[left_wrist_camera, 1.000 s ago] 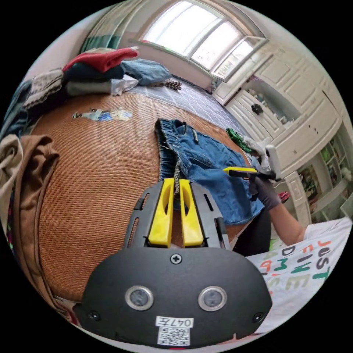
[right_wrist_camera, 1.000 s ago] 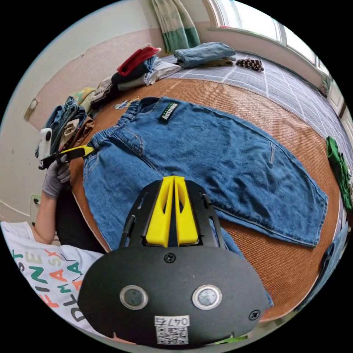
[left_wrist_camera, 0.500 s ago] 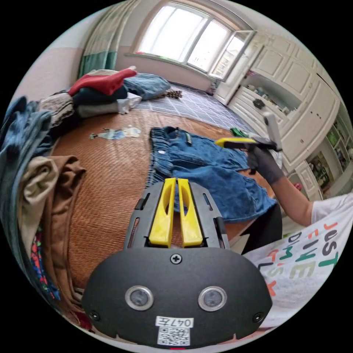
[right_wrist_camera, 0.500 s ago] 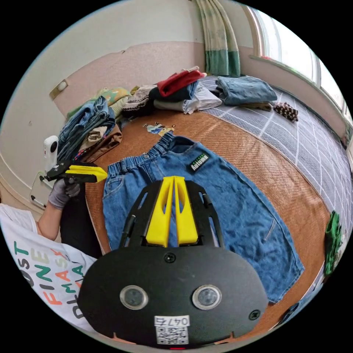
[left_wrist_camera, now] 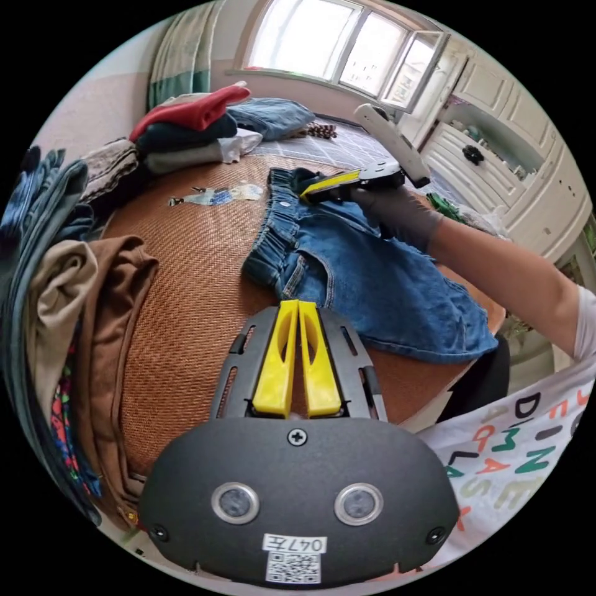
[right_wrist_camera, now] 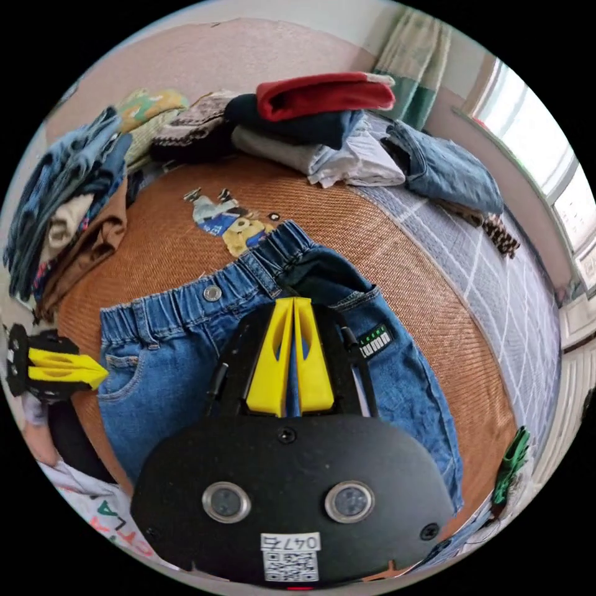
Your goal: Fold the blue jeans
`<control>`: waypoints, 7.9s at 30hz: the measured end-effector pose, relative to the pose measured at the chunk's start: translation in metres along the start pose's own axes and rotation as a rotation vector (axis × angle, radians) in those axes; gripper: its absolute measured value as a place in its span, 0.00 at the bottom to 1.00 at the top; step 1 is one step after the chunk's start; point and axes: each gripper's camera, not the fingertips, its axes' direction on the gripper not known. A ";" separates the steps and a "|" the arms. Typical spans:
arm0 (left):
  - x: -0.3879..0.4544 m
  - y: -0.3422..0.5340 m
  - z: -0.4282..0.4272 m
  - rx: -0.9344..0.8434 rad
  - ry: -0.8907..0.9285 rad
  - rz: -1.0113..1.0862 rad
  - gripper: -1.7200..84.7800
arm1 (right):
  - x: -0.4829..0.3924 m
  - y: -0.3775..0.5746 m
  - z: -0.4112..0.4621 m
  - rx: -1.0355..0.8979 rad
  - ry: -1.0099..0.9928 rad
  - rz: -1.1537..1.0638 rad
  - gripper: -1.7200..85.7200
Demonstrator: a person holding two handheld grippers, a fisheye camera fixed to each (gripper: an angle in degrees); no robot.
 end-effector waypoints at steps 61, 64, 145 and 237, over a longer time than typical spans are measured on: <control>0.056 0.152 0.067 0.128 0.184 -0.499 0.14 | -0.051 0.622 -0.142 0.119 -0.128 0.192 0.14; 0.044 0.170 0.089 0.126 0.266 -0.535 0.16 | -0.063 0.613 -0.132 0.021 -0.071 0.150 0.12; -0.046 -0.156 -0.006 -0.148 -0.113 -0.064 0.11 | 0.060 0.410 0.053 0.126 -0.923 0.281 0.02; -0.099 -0.175 -0.074 0.047 0.153 -0.097 0.03 | 0.173 0.530 0.071 0.273 -0.299 0.632 0.01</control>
